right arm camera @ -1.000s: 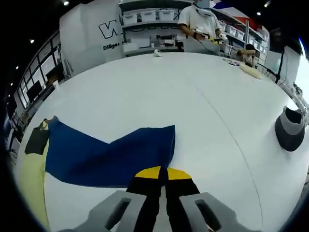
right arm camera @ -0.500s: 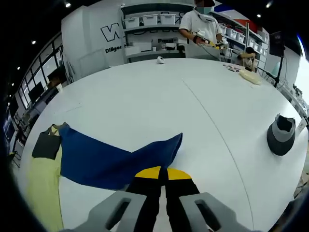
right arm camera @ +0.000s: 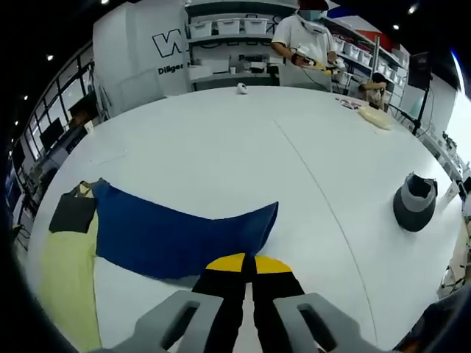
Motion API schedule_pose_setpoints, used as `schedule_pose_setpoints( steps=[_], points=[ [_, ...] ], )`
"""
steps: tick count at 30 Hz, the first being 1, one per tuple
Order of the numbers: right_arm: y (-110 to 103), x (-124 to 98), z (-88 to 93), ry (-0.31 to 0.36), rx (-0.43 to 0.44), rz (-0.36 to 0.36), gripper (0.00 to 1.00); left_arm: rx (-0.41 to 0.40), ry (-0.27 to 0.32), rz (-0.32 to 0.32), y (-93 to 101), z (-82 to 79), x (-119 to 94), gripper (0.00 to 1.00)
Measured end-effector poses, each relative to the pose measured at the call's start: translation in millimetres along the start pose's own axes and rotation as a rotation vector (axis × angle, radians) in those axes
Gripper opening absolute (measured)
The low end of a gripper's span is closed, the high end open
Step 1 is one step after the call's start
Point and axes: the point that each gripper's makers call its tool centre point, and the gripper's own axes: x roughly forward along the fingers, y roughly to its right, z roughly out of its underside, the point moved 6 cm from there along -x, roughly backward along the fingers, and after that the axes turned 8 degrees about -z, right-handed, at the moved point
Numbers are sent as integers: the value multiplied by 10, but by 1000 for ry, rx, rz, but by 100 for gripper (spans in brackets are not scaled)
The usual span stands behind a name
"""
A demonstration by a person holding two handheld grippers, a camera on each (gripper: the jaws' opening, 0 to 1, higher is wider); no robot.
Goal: Fold the garment on the visible template until the final outline fits inside the template.
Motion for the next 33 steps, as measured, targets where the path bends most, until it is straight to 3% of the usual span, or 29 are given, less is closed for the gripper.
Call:
schedule_pose_setpoints(
  steps=[9,19,22,27,33],
  points=[
    [-372,58,-182,0,-78,-56,0,28,6,-3,-4,26,-93,98],
    [-1011,48,-396,46,-150,-158,0,1,-28,16,13,120,-164,99],
    [-1131,105,-498,58,-169,-189,0,-6,-25,13,8,124,-204,99],
    [-1527,95,-542,72,-221,-242,0,-33,-10,0,-48,121,-289,99],
    [-1779,169,-637,80,-265,-278,0,-21,-25,26,-41,167,-365,98]
  ],
)
